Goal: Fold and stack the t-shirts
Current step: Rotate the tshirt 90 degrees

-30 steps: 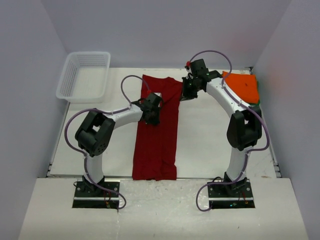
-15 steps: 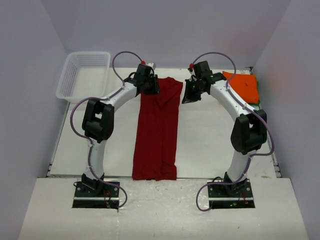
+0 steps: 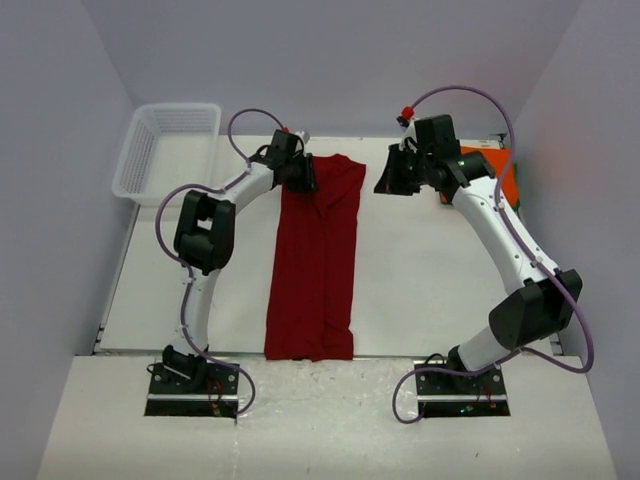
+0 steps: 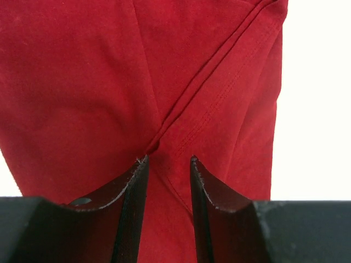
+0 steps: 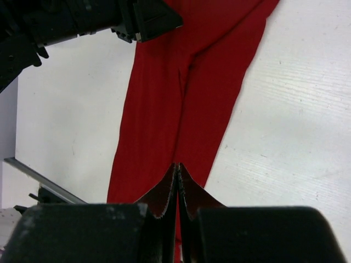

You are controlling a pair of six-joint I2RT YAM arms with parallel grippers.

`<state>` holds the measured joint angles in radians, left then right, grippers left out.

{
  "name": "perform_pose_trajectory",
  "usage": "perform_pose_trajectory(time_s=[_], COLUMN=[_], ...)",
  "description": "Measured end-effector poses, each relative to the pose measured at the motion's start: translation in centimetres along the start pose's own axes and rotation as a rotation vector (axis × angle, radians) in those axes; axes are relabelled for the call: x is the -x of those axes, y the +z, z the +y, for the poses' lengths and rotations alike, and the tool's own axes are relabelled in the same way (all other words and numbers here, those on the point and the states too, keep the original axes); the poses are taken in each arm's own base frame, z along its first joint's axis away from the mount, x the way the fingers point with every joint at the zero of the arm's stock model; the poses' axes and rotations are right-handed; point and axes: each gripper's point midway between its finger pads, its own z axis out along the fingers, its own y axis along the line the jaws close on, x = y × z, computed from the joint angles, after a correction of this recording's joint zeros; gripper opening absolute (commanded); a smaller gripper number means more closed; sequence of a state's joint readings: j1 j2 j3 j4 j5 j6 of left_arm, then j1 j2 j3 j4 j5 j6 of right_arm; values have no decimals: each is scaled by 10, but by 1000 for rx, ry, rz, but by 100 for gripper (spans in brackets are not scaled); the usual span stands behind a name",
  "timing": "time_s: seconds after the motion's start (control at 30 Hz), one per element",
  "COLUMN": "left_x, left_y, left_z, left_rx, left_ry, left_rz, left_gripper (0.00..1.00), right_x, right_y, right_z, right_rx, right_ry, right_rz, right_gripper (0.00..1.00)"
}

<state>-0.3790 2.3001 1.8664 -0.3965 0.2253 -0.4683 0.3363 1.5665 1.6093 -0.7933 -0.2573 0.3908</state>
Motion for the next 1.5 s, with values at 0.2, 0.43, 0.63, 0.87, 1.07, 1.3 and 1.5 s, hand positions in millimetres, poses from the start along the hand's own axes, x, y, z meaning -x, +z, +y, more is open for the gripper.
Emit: perform_pose_trajectory(time_s=[0.2,0.43,0.63,0.87,1.07,1.3,1.5], left_x=[-1,-3,-8,-10,-10,-11,-11], left_y=[0,9,14,16,16,15,15], left_z=[0,7,13,16,16,10,-6], left_rx=[0,10,22,28,25,-10,-85], left_ry=[9,9,1,-3,-2,-1,14], left_rz=[2,16,36,46,46,54,57], left_gripper=[37,36,36,26,0,0,0], right_x=[-9,-13,-10,-13,-16,-16,-16], right_y=[3,2,-4,-4,-3,-3,-3], right_z=[-6,-8,-7,-7,-7,-7,-7], right_rx=[-11,-16,-11,-3,2,3,4], right_ry=[8,9,4,4,2,2,1], right_rz=[23,32,16,23,32,33,33], right_gripper=[0,0,0,0,0,0,0])
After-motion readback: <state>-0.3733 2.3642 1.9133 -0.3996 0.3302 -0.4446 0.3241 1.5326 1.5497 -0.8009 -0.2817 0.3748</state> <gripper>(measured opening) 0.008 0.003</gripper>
